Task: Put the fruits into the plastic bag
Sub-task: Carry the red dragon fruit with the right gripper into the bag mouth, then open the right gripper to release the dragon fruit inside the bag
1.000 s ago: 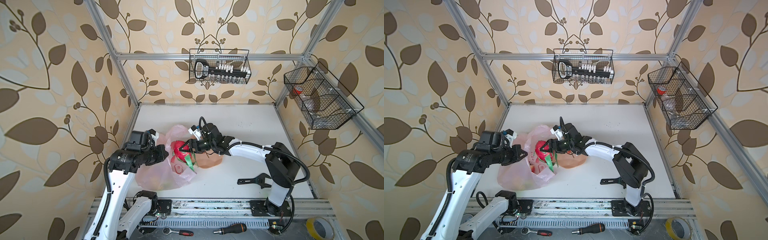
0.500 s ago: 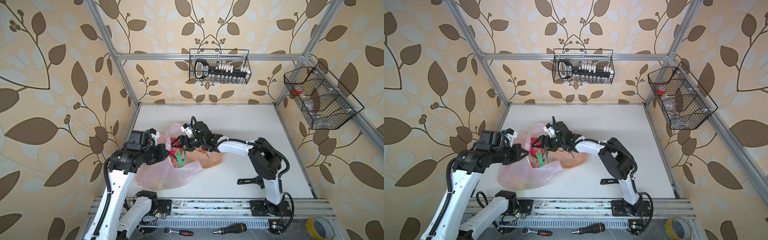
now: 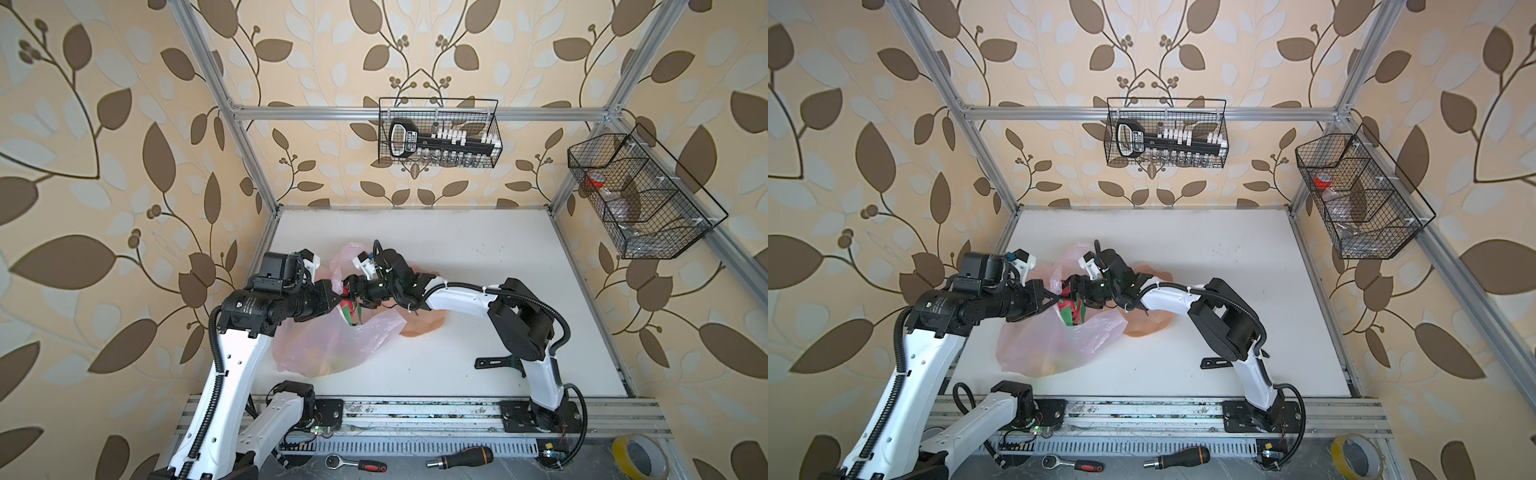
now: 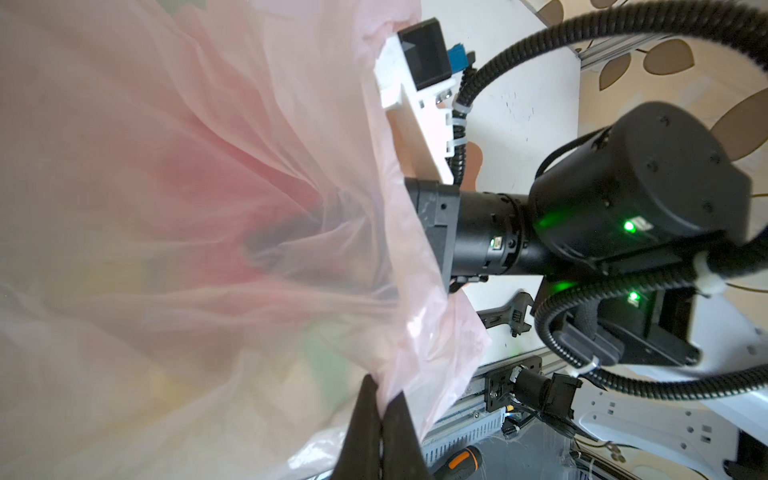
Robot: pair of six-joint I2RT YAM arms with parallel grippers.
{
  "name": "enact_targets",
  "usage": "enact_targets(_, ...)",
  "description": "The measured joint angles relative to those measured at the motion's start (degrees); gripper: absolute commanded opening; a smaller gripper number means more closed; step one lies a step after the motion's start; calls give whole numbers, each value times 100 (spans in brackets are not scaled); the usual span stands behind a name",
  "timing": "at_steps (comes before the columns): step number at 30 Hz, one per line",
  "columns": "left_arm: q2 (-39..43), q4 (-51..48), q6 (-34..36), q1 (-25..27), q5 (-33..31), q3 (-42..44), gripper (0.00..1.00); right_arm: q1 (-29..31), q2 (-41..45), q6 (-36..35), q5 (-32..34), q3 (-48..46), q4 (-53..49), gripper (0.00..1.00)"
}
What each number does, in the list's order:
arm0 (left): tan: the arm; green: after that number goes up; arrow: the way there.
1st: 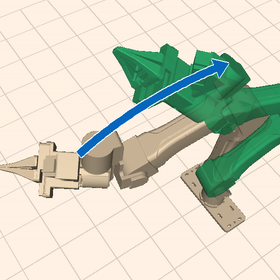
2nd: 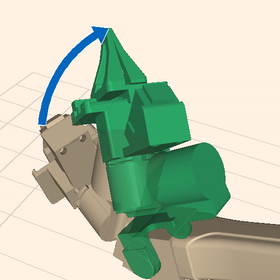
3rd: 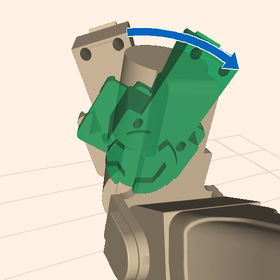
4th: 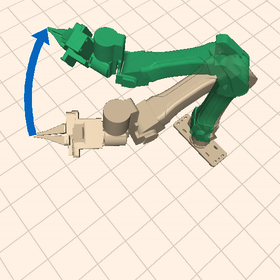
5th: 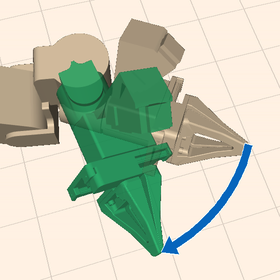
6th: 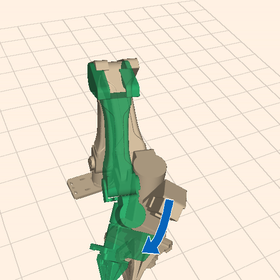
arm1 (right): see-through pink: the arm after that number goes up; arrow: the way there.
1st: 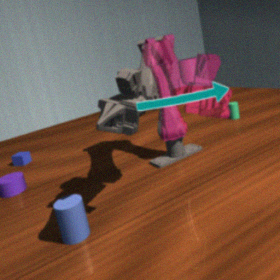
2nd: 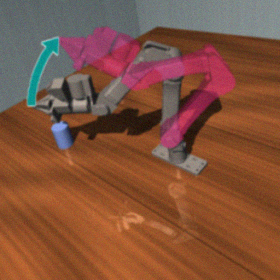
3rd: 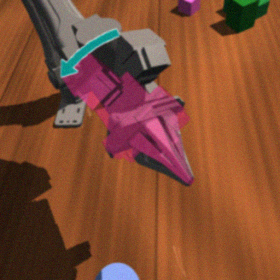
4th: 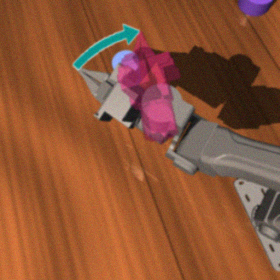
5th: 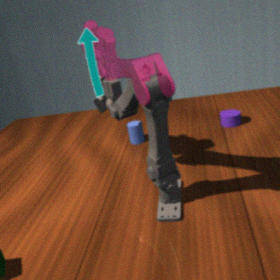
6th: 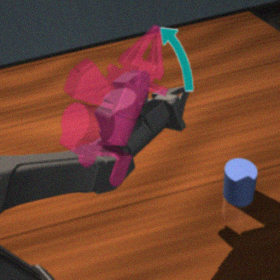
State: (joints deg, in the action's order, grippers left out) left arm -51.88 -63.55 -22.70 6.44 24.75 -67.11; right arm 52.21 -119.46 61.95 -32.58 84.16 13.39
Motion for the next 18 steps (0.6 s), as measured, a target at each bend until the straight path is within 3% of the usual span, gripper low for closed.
enact_targets(12,0,42,0,2,0,0,0,597,-472,623,236,120,138,54)
enact_targets(17,2,44,-2,0,2,2,0,684,-627,638,247,363,-70,78)
enact_targets(18,2,46,-2,0,4,4,0,693,-643,632,234,428,-92,89)
